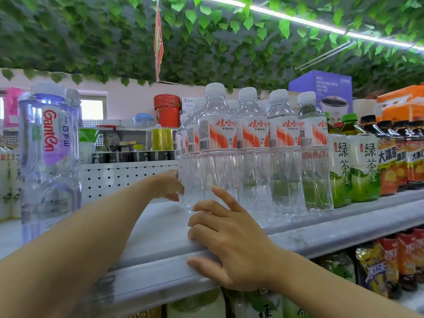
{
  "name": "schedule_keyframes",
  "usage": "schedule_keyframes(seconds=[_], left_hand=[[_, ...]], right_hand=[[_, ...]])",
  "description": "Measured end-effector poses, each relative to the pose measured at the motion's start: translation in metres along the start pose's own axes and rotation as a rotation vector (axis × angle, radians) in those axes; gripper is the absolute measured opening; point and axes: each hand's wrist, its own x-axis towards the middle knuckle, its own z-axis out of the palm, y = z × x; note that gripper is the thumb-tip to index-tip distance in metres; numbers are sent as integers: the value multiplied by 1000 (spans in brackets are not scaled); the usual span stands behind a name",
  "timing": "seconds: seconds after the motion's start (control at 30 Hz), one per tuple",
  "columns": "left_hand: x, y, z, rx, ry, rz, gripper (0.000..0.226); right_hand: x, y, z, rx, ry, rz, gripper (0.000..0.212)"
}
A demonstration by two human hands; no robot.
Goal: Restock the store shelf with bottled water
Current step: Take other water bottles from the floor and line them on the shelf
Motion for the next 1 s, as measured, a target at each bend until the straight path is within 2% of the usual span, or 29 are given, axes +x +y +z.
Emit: schedule_keyframes(seconds=[0.53, 0.8, 1.0], left_hand=[[-8, 5, 2, 52, -42, -16, 58], [-40, 19, -1, 124, -105, -65, 58], [-90, 31, -13, 310, 2, -50, 63]], right_hand=[[-1, 1, 1, -22, -11, -5, 38], [-3, 3, 3, -25, -5, -20, 37], [-3, 2, 3, -51, 23, -32, 37]])
